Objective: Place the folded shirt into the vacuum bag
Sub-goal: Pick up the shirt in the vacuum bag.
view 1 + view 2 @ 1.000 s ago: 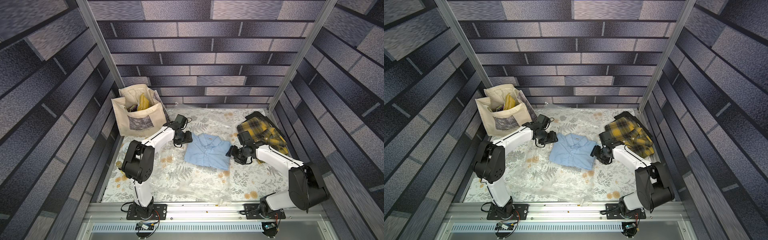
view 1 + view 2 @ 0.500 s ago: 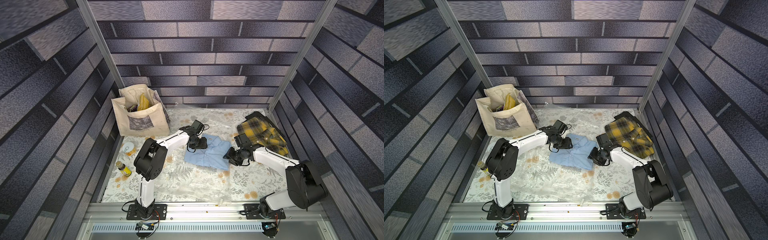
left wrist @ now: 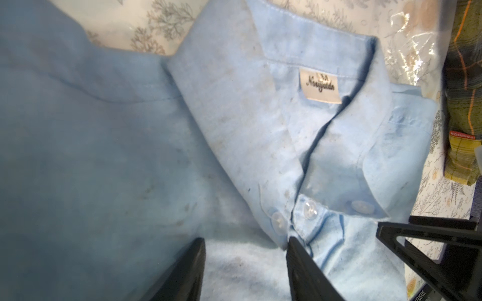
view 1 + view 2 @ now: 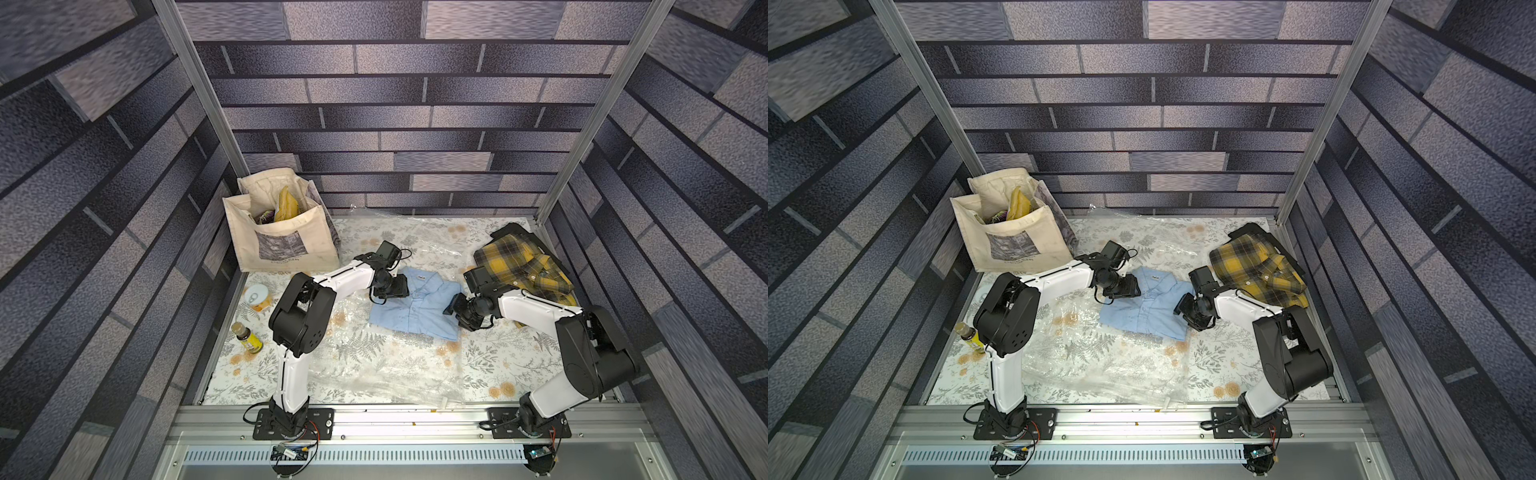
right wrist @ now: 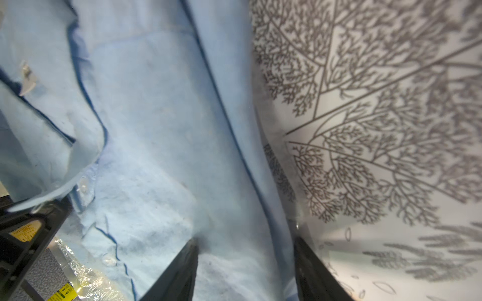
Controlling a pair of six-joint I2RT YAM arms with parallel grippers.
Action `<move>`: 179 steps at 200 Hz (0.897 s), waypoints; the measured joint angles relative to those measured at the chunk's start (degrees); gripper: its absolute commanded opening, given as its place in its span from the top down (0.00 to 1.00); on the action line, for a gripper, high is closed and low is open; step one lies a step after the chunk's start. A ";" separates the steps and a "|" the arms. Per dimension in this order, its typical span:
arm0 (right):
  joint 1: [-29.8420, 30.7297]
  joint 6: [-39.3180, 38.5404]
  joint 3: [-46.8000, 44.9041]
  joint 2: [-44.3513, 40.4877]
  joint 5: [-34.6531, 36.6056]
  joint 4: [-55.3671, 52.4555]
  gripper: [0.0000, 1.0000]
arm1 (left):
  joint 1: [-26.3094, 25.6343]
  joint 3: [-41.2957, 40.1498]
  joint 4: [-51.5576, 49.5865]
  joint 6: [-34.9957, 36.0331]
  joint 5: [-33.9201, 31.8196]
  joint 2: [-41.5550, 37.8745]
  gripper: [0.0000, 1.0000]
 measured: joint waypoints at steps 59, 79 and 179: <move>0.00 -4.87 1.05 1.90 0.79 1.90 0.91 | -2.34 0.42 -0.35 -1.27 0.20 0.81 0.49; 0.15 -7.54 4.00 1.90 2.54 -2.49 0.96 | -2.78 0.42 -0.55 -1.81 0.17 0.66 0.49; 9.35 -19.04 27.78 4.39 21.40 -28.87 0.97 | -7.91 3.54 8.28 -10.67 5.22 5.92 0.56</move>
